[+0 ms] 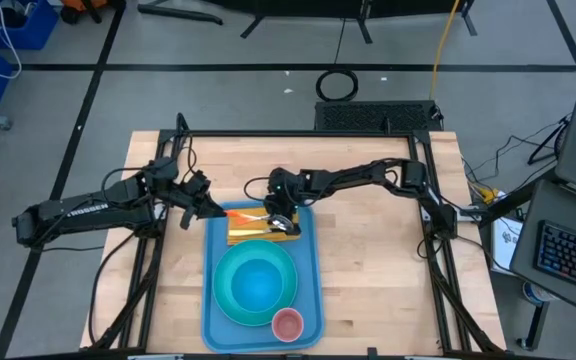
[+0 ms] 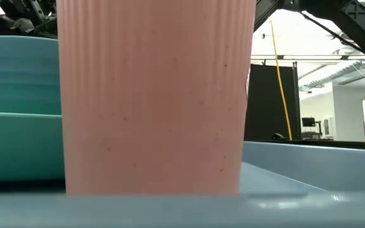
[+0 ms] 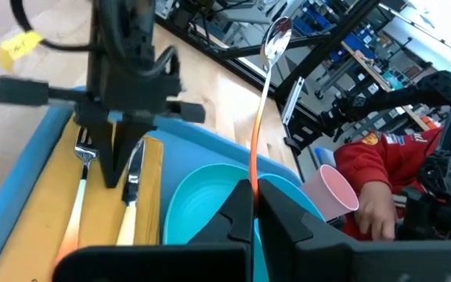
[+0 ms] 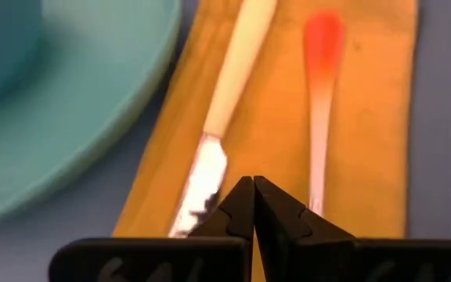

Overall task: Set up tray
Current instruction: Put the orange spoon in between the yellow knife and the orange fork on the yellow napkin on the blue serving tray

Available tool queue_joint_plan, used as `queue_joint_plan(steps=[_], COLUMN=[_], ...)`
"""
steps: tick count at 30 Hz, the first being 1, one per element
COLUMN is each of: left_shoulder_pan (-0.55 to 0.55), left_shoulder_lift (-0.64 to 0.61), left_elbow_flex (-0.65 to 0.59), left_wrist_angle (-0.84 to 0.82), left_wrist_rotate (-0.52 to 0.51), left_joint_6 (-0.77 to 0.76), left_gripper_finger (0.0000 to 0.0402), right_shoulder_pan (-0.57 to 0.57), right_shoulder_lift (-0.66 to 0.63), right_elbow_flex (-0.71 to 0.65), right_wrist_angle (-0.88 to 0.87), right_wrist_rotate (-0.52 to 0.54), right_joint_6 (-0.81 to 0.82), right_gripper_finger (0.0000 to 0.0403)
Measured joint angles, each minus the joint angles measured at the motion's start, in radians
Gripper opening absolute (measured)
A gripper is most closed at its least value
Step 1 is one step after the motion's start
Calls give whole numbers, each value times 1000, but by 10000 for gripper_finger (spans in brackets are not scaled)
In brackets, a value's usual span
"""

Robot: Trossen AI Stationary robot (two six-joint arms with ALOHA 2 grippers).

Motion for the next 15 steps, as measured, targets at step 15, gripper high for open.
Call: queue_joint_plan(steps=[15], left_shoulder_pan=[-4], left_shoulder_lift=[1], left_elbow_flex=[0], left_wrist_angle=[-4], left_wrist_rotate=[-6], left_joint_6=[-4], left_gripper_finger=[4], right_shoulder_pan=[-8], right_shoulder_lift=[13], right_elbow_flex=[0], right_wrist_angle=[53], right_wrist_rotate=[-15], right_joint_6=[45], right_gripper_finger=[0])
